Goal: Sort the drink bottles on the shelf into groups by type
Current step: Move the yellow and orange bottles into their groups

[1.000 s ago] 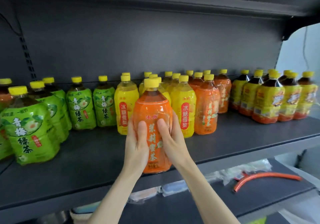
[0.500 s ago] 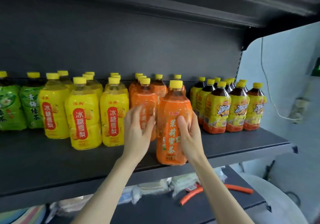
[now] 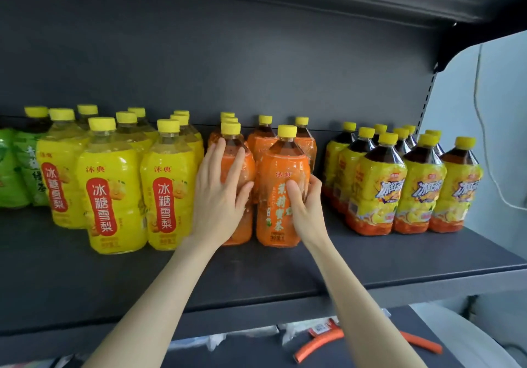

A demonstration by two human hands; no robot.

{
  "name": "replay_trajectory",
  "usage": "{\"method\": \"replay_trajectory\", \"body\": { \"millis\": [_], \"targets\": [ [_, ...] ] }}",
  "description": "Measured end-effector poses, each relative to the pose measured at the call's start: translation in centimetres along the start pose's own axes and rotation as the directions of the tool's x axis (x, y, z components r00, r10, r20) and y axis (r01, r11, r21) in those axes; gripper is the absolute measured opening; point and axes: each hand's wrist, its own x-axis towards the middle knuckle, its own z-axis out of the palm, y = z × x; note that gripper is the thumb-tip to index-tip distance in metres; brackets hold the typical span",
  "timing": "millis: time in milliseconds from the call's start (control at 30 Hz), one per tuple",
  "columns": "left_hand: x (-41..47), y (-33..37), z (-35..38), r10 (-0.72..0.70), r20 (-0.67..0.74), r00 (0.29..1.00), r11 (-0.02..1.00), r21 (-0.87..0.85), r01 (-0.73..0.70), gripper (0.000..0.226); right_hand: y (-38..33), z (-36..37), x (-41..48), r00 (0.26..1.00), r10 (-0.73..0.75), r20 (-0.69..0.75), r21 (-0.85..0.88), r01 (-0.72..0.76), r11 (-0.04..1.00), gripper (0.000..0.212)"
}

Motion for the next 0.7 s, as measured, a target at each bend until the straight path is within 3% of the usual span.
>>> {"method": "replay_trajectory", "body": {
  "millis": [133, 267, 467, 700],
  "targets": [
    [0.1, -0.4, 0.3, 0.02, -0.021, 1.0, 1.0, -0.023, -0.02, 0.055, 1.0, 0.8, 2.5, 1.0, 0.03, 0.01, -0.04, -0.03, 0.999, 0.044],
    [0.1, -0.3, 0.9, -0.001, -0.057, 0.998, 0.999, -0.054, -0.002, 0.054, 1.7, 1.4, 4.3, 0.999, 0.036, 0.006, -0.175, -0.035, 0.984, 0.066],
    [0.1, -0.4, 1.2, -0.004, -0.075, 0.997, 0.999, -0.052, 0.0, 0.053, 2.1, 1.7, 5.7, 1.0, 0.015, 0.015, -0.225, -0.012, 0.974, 0.048],
    [0.1, -0.2, 1.1, -0.024, -0.08, 0.997, 0.998, -0.065, 0.019, 0.053, 2.8, 2.0, 6.6, 1.0, 0.006, 0.019, -0.256, -0.001, 0.967, 0.058]
  ]
}}
